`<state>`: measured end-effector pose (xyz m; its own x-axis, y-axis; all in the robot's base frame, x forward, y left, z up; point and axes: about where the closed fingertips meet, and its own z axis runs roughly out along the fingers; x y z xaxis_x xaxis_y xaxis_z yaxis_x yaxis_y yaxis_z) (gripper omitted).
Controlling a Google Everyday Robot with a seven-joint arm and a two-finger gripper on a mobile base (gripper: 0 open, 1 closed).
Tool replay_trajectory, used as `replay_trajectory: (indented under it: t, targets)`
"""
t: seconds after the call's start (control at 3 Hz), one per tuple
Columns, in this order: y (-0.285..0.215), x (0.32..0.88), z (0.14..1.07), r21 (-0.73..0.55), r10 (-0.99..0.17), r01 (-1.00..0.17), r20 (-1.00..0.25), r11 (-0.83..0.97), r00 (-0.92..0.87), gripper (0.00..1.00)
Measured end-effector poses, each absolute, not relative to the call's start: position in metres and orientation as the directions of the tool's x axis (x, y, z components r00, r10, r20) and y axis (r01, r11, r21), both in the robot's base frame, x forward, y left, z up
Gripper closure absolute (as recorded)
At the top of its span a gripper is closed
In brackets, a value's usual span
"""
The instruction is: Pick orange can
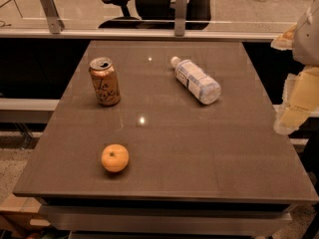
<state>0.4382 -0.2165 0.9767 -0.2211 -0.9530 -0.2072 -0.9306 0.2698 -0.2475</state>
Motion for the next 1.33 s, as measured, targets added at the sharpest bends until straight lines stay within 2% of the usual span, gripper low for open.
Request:
replay_trajectory:
  t: [0.67, 1.0, 1.33]
  targets:
    - [-0.207, 0.439, 0.974, -0.241, -0.946, -0.928, -0.228, 0.283, -0.229, 0.00]
    - [-0.201, 0.437, 0.973, -0.212, -0.899, -0.912, -0.350, 0.351, -0.264, 0.00]
    - [-0.182, 0.433, 0.971, -0.148, -0.803, -0.889, -0.511, 0.434, -0.307, 0.00]
